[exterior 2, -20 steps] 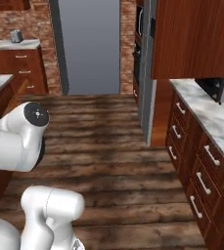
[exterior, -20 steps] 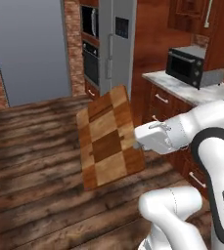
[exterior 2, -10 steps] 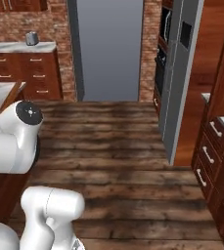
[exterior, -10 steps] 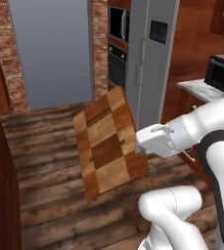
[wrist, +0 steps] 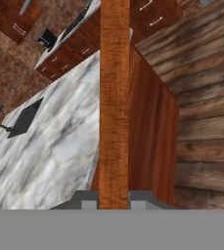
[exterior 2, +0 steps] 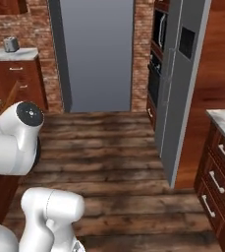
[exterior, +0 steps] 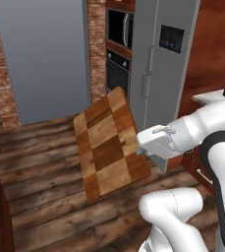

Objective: Move the cutting board and knife to the sink. Then move spray from the cabinet to the counter.

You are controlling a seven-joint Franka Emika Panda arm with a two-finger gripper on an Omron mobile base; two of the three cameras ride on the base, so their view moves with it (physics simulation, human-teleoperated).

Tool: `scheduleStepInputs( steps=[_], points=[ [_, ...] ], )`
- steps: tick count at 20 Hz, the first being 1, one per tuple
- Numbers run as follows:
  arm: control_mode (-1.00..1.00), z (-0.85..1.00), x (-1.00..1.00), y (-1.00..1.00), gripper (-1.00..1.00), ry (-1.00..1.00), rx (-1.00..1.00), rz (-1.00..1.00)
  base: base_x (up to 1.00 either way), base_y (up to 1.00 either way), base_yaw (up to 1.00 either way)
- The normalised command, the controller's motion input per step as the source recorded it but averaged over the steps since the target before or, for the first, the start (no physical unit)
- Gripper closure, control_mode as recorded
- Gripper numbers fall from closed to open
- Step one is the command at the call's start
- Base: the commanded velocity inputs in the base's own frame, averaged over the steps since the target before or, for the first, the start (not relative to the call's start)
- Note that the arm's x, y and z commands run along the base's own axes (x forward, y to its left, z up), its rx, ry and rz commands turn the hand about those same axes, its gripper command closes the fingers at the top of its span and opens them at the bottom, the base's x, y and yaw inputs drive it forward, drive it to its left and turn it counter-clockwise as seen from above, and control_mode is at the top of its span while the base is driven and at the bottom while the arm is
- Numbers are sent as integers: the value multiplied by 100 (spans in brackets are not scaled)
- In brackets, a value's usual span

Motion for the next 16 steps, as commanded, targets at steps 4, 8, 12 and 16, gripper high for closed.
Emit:
scheduleStepInputs(
  steps=[4,8,12,16],
  points=[
    [100,0,0,0,100,0,0,0,100,29,-15],
    [100,0,0,0,100,0,0,0,100,33,-1],
    [100,0,0,0,100,0,0,0,100,35,1],
    [100,0,0,0,100,0,0,0,100,27,10]
  ],
)
